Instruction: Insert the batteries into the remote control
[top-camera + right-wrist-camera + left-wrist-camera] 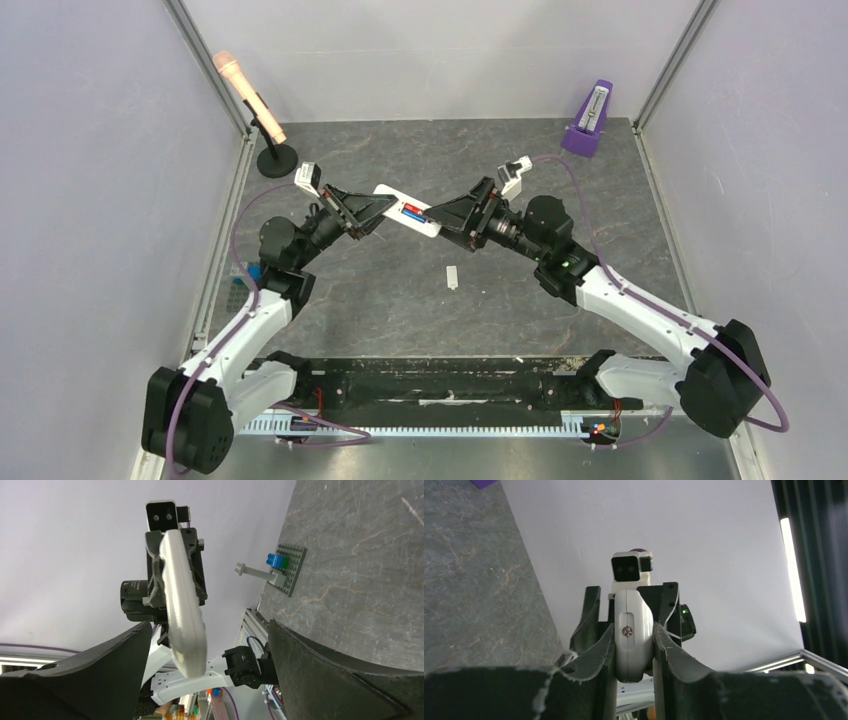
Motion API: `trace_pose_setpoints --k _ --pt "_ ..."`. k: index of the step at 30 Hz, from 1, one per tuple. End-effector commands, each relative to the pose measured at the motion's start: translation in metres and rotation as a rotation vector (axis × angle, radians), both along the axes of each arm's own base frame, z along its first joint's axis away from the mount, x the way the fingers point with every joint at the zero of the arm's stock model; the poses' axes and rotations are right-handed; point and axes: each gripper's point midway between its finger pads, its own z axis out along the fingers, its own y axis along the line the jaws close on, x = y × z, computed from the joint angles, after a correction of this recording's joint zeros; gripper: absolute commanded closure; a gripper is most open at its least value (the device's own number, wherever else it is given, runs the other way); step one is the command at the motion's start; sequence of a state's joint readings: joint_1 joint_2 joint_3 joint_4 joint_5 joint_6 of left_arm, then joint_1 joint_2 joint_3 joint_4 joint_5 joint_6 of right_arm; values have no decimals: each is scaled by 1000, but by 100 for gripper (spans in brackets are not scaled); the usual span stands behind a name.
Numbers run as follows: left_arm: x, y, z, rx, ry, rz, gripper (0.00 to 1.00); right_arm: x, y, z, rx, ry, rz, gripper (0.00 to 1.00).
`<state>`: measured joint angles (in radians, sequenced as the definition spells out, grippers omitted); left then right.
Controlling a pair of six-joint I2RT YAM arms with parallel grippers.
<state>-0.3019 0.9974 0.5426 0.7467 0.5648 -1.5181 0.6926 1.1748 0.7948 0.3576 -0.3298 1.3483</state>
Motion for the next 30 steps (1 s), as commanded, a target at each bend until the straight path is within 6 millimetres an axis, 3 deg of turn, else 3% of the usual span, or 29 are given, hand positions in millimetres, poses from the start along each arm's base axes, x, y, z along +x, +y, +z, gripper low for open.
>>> trace_pose_setpoints --k 1,5,11,15,24,30 --pt "-6 4 12 107 -138 21 98 -7 -16 28 17 -137 9 10" --pt "-12 2 12 160 -192 -3 98 -9 -21 27 -37 -210 25 10" --pt "-26 -8 20 215 -289 -110 98 -9 -4 13 -197 -337 168 10" --pt "-28 -13 16 246 -296 -171 98 -6 0 21 -237 -426 199 13" --pt "-26 -14 10 248 -276 -184 98 4 5 12 -269 -415 190 30" --pt "-24 -15 12 230 -234 -190 98 10 4 2 -333 -426 166 35"
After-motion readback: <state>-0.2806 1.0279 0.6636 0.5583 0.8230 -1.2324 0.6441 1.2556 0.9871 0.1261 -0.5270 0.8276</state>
